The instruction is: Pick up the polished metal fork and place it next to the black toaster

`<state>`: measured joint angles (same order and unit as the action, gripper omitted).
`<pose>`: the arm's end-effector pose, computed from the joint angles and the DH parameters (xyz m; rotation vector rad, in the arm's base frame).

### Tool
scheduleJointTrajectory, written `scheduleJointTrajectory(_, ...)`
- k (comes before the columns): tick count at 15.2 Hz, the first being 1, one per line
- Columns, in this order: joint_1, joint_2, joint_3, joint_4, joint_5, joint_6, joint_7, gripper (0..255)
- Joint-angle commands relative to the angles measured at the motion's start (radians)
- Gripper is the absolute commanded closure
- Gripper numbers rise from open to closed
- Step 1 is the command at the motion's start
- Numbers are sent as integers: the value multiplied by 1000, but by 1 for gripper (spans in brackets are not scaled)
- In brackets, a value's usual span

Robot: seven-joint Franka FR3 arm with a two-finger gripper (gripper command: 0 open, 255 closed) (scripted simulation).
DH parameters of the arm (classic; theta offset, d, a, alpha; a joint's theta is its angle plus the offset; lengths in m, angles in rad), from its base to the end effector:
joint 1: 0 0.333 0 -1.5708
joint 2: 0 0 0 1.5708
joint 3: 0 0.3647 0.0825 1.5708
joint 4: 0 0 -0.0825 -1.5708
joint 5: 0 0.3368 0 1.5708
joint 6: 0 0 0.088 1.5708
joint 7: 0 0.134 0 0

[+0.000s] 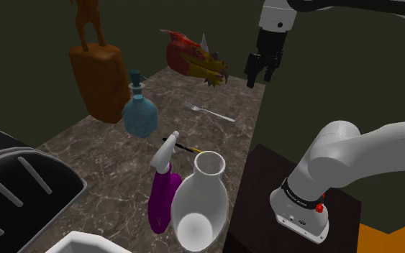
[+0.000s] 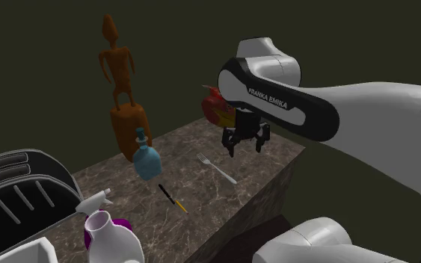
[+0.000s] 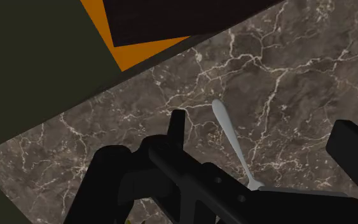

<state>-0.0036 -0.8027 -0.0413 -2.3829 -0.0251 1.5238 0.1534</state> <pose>0.2125 -0.0179 0.5860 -3.1257 0.2905 0.0895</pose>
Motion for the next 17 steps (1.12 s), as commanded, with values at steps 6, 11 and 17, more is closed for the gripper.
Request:
scheduleJointTrajectory(6,26,130,-10,-29,0,184,-50,0)
scheduleJointTrajectory(11,53,284,-18,-21,6,356,-100,0)
scheduleJointTrajectory(17,85,491,-21,35,22,537,-163,0)
